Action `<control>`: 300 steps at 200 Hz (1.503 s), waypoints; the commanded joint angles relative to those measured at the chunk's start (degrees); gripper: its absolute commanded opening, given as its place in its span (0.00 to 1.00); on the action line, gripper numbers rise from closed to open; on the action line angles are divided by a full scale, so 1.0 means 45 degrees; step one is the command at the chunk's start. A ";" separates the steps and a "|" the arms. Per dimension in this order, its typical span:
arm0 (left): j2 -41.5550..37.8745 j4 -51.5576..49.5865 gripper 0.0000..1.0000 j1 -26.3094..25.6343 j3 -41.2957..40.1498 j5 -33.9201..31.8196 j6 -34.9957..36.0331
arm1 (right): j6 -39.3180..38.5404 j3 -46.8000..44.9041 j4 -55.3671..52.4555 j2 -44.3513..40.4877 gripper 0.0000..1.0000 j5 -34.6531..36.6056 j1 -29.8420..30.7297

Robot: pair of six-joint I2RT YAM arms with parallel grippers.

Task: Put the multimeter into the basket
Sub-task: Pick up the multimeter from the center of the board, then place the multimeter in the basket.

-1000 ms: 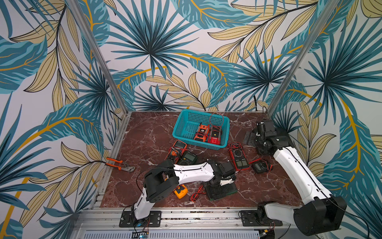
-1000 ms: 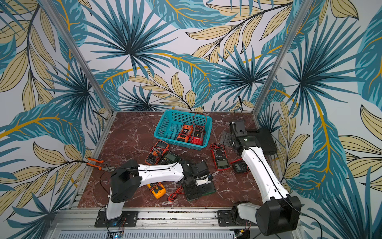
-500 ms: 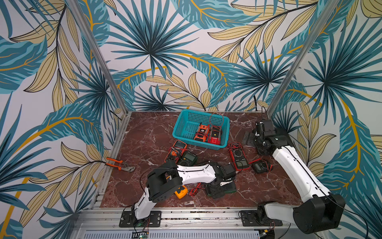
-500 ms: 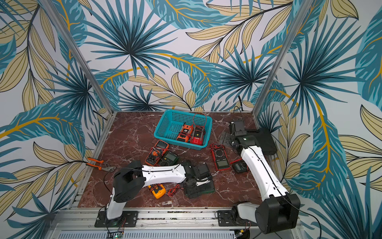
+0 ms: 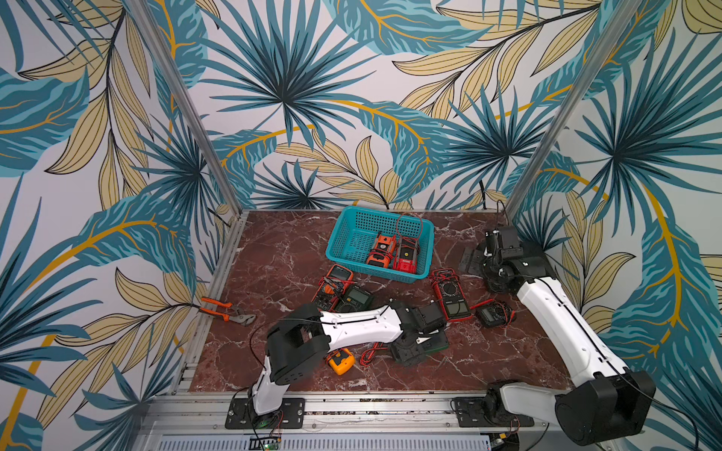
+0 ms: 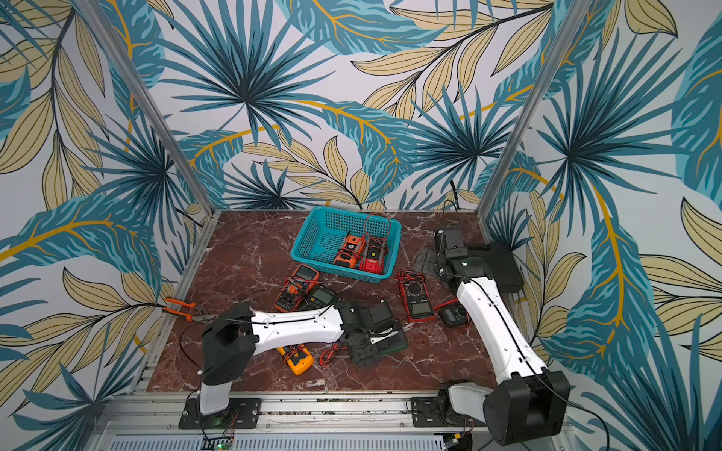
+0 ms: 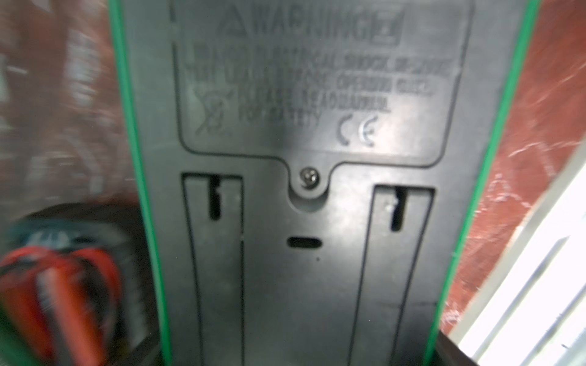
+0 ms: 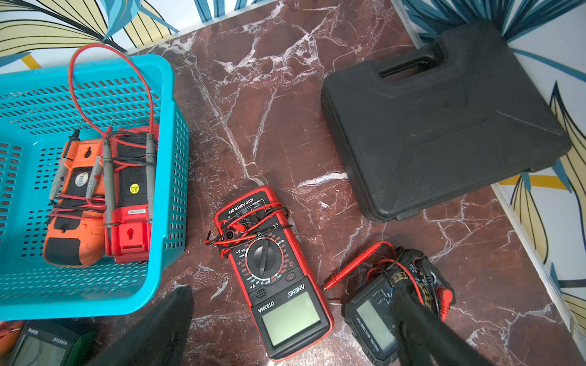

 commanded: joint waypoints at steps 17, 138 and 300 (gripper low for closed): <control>-0.1857 0.0136 0.03 0.0317 0.1429 -0.1582 -0.0351 | 0.0146 -0.0255 0.0164 -0.0605 1.00 0.0294 -0.0063; -0.2610 0.4208 0.10 0.5500 0.3066 -0.3836 -0.0752 | 0.0216 -0.0526 0.0626 -0.1190 1.00 -0.0462 -0.0063; 0.1740 0.5491 0.11 0.8042 0.4875 -0.3465 -0.3083 | 0.0548 -0.1373 0.1821 -0.0637 0.99 -0.2500 -0.0063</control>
